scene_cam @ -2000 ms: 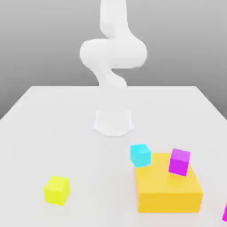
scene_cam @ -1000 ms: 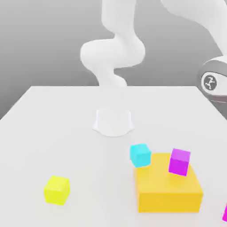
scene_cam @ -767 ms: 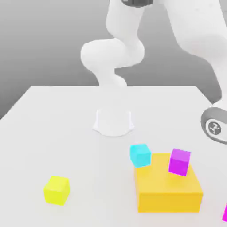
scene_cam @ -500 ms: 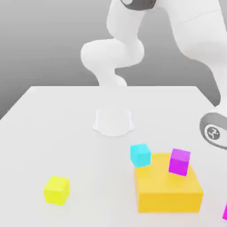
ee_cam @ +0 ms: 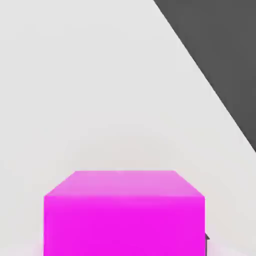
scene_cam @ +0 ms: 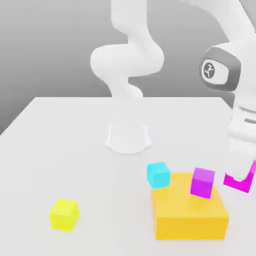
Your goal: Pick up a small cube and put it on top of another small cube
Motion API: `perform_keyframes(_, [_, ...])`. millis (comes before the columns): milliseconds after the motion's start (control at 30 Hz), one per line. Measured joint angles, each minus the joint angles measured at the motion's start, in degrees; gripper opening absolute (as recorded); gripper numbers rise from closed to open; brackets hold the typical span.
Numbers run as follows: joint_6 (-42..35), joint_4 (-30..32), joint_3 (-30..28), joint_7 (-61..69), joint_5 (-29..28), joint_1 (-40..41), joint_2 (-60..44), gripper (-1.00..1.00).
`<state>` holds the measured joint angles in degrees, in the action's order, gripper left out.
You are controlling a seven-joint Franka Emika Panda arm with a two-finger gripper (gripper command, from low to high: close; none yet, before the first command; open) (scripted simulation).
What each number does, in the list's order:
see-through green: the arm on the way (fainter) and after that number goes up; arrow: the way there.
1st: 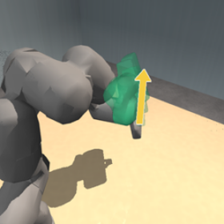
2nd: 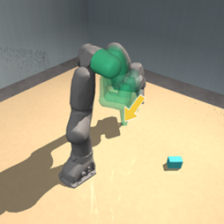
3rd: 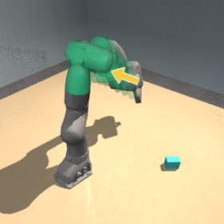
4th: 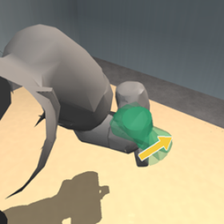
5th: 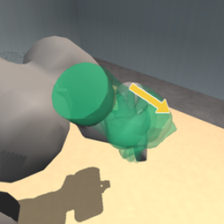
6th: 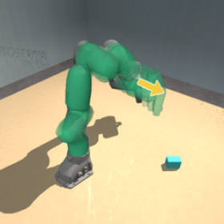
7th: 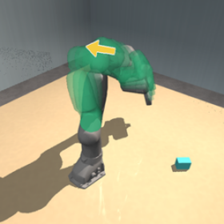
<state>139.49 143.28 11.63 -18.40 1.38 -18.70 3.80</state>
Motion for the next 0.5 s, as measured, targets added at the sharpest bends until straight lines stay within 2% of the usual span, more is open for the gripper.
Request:
perform_keyframes(167, [-2.71, 7.26, -1.48, 3.24, 2.4, -0.01, 10.05, -1.0])
perform_keyframes(300, [4.67, 10.25, -1.19, 2.93, 1.69, 0.46, 5.62, -1.0])
perform_keyframes(333, [6.95, 10.8, -1.09, 2.67, 1.33, 0.58, 3.89, 1.0])
perform_keyframes(500, [6.95, 10.8, -1.09, 2.67, 1.33, 0.58, 3.89, 1.0])
